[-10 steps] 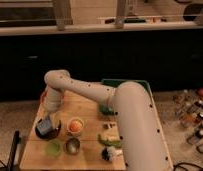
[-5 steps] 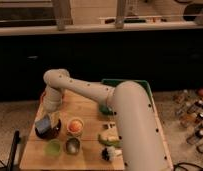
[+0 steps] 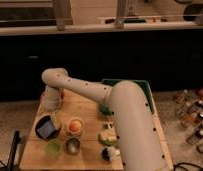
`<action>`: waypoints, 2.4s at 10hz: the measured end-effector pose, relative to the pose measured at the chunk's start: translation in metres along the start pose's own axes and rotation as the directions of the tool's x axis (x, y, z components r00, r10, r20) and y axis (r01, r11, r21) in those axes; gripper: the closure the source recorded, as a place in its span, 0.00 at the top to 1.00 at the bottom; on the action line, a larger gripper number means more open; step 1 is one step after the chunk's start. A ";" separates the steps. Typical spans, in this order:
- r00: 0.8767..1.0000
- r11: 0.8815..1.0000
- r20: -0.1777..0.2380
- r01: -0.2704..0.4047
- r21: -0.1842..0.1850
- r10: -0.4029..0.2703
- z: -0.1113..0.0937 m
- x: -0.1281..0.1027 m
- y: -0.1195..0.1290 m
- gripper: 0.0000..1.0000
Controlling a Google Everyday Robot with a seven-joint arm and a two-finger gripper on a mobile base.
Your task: Place sponge in purple bowl
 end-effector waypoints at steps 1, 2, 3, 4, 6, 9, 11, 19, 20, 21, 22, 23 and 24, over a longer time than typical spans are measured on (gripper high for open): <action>1.000 1.000 -0.001 0.004 0.000 -0.004 -0.001 -0.001 -0.001 0.80; 1.000 1.000 -0.003 0.008 0.003 -0.008 -0.003 -0.001 0.000 0.80; 1.000 1.000 -0.006 0.011 0.005 -0.011 -0.004 0.000 0.001 0.80; 1.000 1.000 -0.011 0.016 0.016 -0.016 -0.007 -0.001 0.001 0.80; 1.000 0.999 -0.014 0.021 0.033 -0.021 -0.010 0.000 0.001 0.80; 0.999 0.998 -0.022 0.035 0.045 -0.034 -0.015 0.000 0.000 0.80; 0.999 0.998 -0.022 0.036 0.048 -0.035 -0.016 0.000 0.000 0.80; 0.999 0.998 -0.022 0.037 0.047 -0.036 -0.016 0.000 0.000 0.80; 0.999 0.998 -0.022 0.036 0.048 -0.035 -0.016 0.000 0.000 0.80; 0.999 0.998 -0.022 0.036 0.048 -0.035 -0.016 0.000 0.000 0.80; 0.999 0.998 -0.022 0.036 0.048 -0.035 -0.016 0.000 0.000 0.80; 0.999 0.998 -0.022 0.036 0.048 -0.035 -0.016 0.000 0.000 0.80; 0.999 0.998 -0.022 0.036 0.048 -0.035 -0.016 0.000 0.000 0.80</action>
